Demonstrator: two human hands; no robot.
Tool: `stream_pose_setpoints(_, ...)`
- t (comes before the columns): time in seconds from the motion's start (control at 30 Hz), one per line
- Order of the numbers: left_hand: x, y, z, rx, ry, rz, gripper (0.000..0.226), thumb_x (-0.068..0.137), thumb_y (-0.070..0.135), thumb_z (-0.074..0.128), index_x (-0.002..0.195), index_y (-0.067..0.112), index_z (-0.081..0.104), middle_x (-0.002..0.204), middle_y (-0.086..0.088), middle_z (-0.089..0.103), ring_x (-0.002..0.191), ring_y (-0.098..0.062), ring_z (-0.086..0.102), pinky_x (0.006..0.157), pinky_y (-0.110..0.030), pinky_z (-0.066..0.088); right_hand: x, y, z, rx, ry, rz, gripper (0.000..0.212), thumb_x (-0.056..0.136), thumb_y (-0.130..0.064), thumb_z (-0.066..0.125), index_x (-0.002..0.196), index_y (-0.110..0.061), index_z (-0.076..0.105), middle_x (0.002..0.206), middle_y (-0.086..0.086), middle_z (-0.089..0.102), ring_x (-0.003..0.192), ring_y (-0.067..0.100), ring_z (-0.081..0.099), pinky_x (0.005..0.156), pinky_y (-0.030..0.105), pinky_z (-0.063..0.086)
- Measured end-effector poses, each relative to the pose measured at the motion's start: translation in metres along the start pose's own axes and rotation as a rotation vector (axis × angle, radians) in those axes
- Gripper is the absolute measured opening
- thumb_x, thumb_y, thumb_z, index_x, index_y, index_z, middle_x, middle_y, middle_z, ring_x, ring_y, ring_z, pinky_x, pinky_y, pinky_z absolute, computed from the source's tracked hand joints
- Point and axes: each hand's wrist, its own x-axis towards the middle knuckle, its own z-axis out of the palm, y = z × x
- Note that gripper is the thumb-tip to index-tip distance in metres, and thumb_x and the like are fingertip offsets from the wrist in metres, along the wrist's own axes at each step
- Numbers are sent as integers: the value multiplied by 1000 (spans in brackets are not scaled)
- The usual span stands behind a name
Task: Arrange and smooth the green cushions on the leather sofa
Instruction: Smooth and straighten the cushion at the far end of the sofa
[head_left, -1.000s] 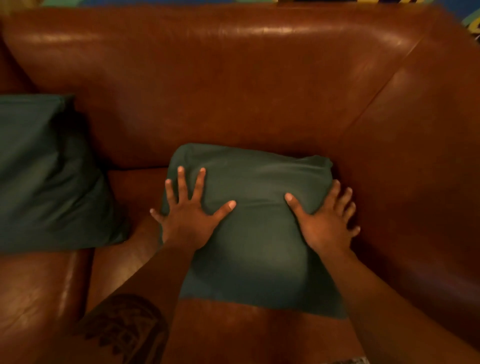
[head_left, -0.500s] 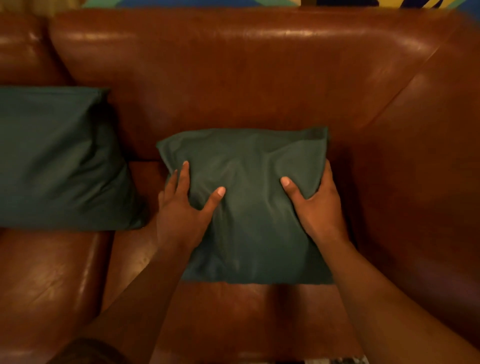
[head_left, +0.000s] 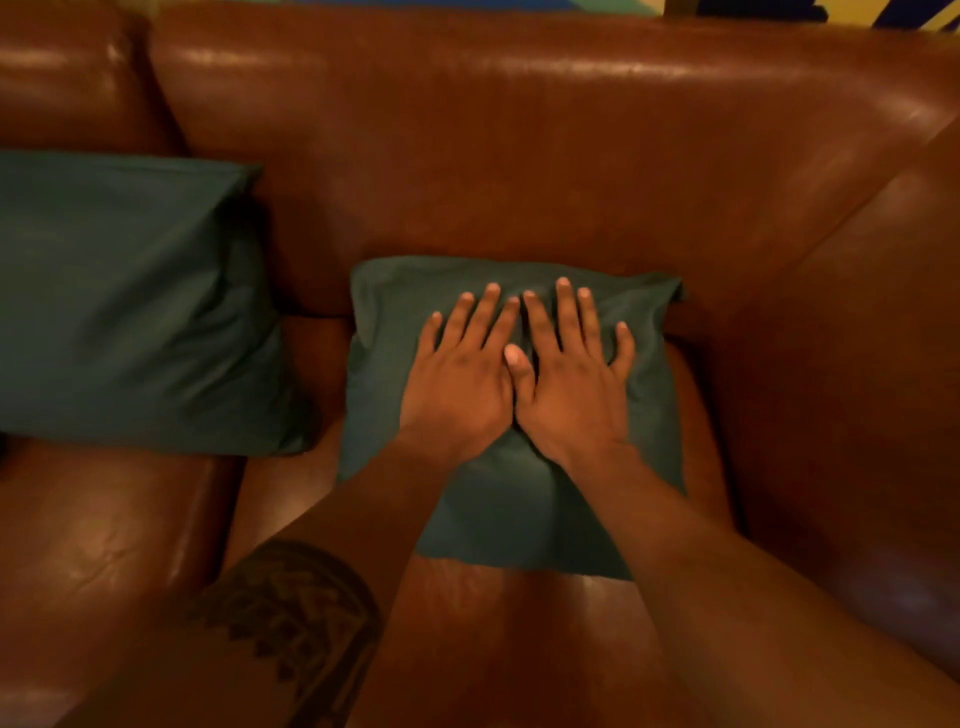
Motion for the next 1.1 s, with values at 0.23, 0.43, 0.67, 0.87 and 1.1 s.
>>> stream_pose_setpoints(0.23,-2,-2,32,56,11,-12,65,103,38,25,166,25,13,174,2,6,160,-21,6,128,-49,0,-2,18,27,-56,-41,18,69,103,-64,15,167,-38,13,177,-6,3,163,17,4,126,60,2)
stream_pose_setpoints(0.43,8,-5,48,47,-21,-24,65,105,40,25,166,27,9,174,3,0,160,-18,-1,128,-49,-2,7,27,47,-66,-29,42,67,105,-61,16,167,-39,11,177,-7,1,163,16,1,127,60,3)
stream_pose_setpoints(0.67,13,-20,46,-17,-55,7,63,105,43,29,165,29,14,174,7,6,160,-15,4,129,-46,3,14,27,46,-41,-75,42,64,106,-55,21,167,-39,13,176,-10,5,162,13,6,127,56,5)
stream_pose_setpoints(0.87,2,-53,20,66,-22,36,70,103,58,29,165,27,19,172,8,16,158,-11,17,128,-45,12,13,40,24,-32,-87,114,78,101,-70,26,167,-29,19,175,-5,14,161,12,13,129,50,-2)
stream_pose_setpoints(1.1,-7,-82,-6,-238,-82,-277,83,95,71,33,163,24,24,171,-2,24,158,-17,17,126,-47,25,15,33,5,222,64,184,48,98,-53,62,133,-21,66,138,0,67,133,23,56,112,47,30)
